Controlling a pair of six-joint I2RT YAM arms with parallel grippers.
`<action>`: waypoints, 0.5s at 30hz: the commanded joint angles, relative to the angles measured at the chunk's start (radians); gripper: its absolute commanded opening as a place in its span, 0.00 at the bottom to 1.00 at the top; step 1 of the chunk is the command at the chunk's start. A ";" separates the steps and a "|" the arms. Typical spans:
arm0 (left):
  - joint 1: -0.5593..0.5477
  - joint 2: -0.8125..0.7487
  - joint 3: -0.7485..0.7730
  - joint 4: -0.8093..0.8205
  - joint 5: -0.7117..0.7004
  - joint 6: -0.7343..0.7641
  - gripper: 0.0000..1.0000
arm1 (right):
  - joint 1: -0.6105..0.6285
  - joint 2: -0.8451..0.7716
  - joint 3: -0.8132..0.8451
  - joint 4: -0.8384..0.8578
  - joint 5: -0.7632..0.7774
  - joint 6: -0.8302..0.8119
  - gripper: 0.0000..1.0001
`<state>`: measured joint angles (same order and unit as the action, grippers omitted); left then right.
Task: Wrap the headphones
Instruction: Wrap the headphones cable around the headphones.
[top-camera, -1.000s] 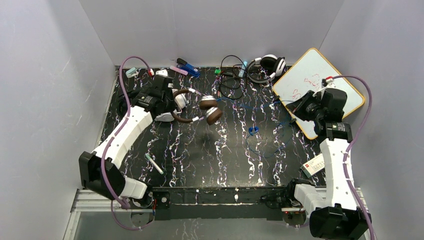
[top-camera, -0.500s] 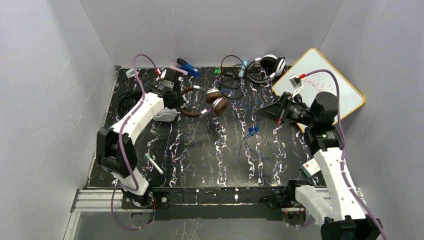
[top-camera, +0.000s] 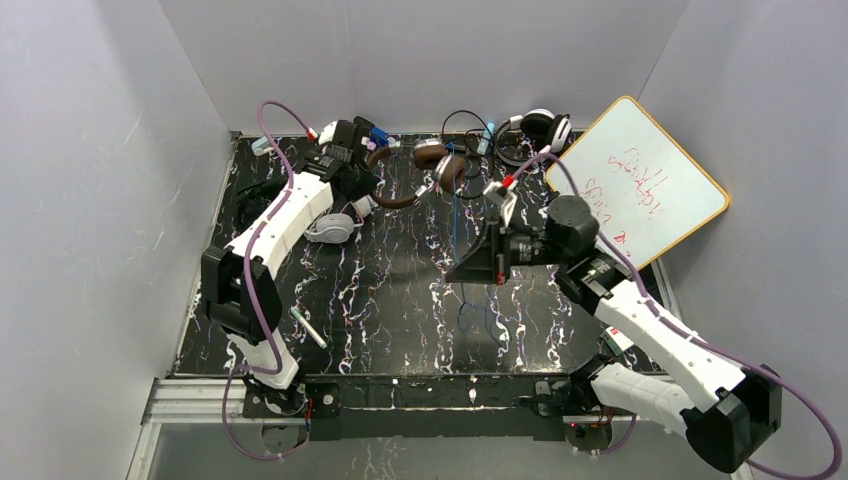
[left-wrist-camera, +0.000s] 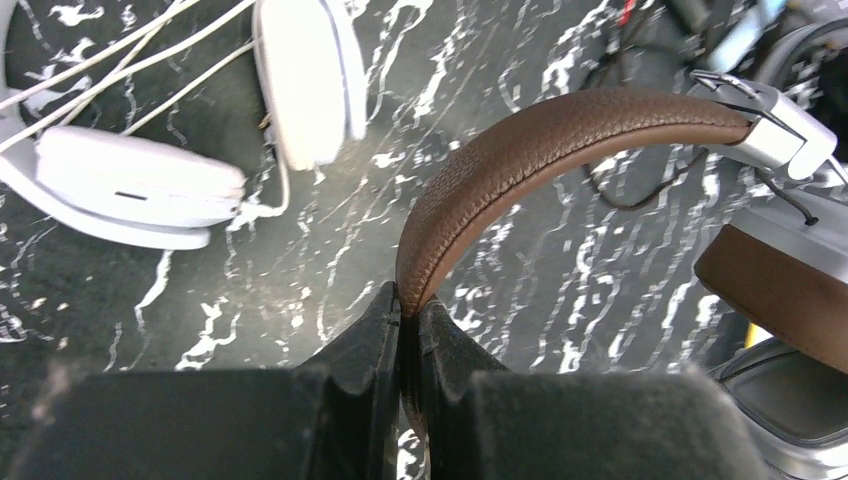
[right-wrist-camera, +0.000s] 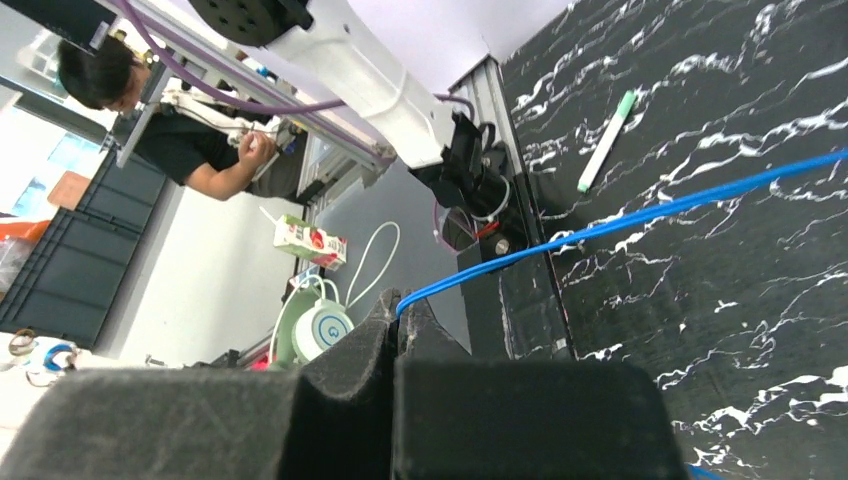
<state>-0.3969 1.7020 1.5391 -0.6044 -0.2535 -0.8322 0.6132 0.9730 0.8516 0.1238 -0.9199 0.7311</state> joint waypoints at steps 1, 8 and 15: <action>-0.003 -0.024 0.079 0.043 0.024 -0.100 0.00 | 0.093 0.033 -0.087 0.154 0.089 0.038 0.01; -0.003 -0.087 0.097 0.067 0.129 -0.105 0.00 | 0.125 0.068 -0.206 0.215 0.173 0.043 0.04; -0.003 -0.175 0.079 0.068 0.250 -0.074 0.00 | 0.124 0.019 -0.286 0.128 0.441 -0.019 0.11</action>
<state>-0.3969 1.6650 1.5867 -0.5762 -0.1043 -0.9031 0.7345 1.0359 0.5911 0.2489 -0.6605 0.7628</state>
